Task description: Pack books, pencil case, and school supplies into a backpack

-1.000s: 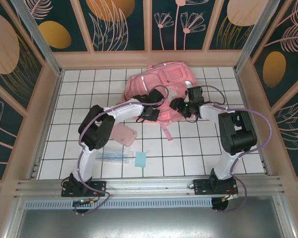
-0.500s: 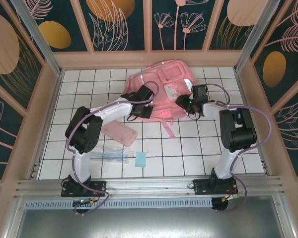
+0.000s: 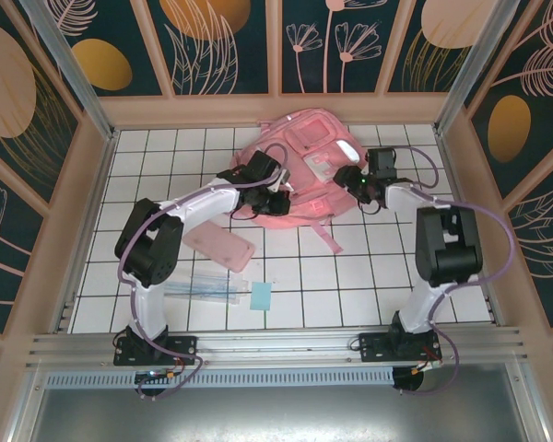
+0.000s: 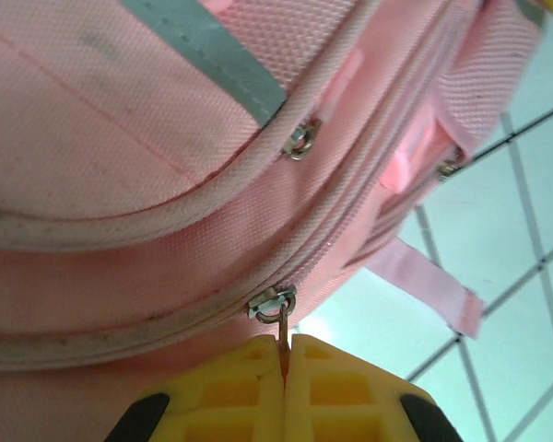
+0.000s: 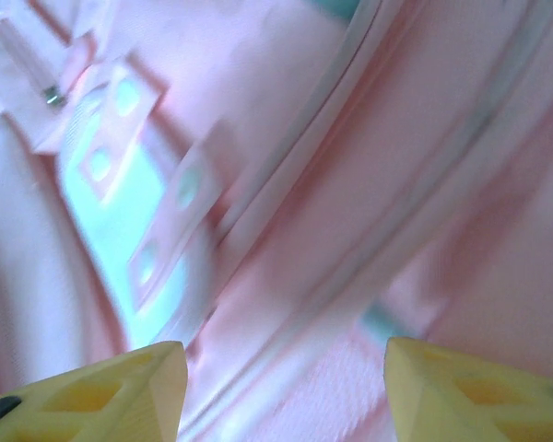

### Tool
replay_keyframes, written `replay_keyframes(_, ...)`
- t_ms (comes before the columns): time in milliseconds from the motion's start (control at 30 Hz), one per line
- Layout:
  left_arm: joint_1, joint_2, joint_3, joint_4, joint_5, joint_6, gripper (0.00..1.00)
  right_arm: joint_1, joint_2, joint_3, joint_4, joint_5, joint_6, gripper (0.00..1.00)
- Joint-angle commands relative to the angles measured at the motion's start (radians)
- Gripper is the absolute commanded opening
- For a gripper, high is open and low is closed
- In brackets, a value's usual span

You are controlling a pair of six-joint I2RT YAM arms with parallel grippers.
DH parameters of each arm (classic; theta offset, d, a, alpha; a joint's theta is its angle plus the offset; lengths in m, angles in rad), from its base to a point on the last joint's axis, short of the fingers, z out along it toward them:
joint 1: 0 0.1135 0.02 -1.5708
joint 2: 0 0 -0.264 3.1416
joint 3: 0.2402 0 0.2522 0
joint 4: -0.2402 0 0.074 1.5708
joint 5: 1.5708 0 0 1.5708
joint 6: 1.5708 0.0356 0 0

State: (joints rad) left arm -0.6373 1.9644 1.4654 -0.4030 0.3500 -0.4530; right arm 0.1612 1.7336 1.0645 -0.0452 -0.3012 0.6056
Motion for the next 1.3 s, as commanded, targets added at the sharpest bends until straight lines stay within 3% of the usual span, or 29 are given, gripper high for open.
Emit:
replay_keyframes(0, -0.028, 0.012, 0.084, 0.076, 0.132, -0.069, 0.0, 0.02, -0.136, -0.07, -0.069, -0.088, 0.03, 0.6)
replay_keyframes(200, -0.053, 0.033, 0.123, 0.084, 0.141, -0.106, 0.0, 0.077, -0.233, -0.226, 0.067, -0.182, 0.234, 0.62)
replay_keyframes(233, -0.058, 0.026, 0.122, 0.083, 0.139, -0.105, 0.0, 0.089, -0.231, -0.245, 0.109, -0.195, 0.271, 0.67)
replay_keyframes(333, -0.065, 0.002, 0.099, 0.082, 0.11, -0.108, 0.0, 0.108, -0.199, -0.278, 0.226, -0.208, 0.359, 0.72)
replay_keyframes(600, -0.088, -0.043, 0.043, 0.062, 0.05, -0.106, 0.0, 0.151, -0.042, -0.266, 0.482, -0.22, 0.528, 0.71)
replay_keyframes(667, -0.091, -0.041, 0.037, 0.058, 0.056, -0.104, 0.0, 0.161, 0.0, -0.237, 0.479, -0.205, 0.519, 0.65)
replay_keyframes(700, -0.094, -0.044, 0.03, 0.062, 0.06, -0.102, 0.0, 0.164, 0.021, -0.227, 0.472, -0.191, 0.508, 0.56)
replay_keyframes(800, -0.094, -0.058, 0.022, 0.049, 0.044, -0.078, 0.0, 0.165, 0.042, -0.218, 0.437, -0.144, 0.459, 0.1)
replay_keyframes(833, -0.094, -0.064, 0.023, 0.033, 0.015, -0.062, 0.0, 0.163, 0.035, -0.218, 0.418, -0.129, 0.434, 0.0)
replay_keyframes(1267, 0.01, 0.006, 0.104, -0.28, -0.407, 0.184, 0.0, 0.068, -0.113, -0.159, 0.115, -0.052, 0.091, 0.0)
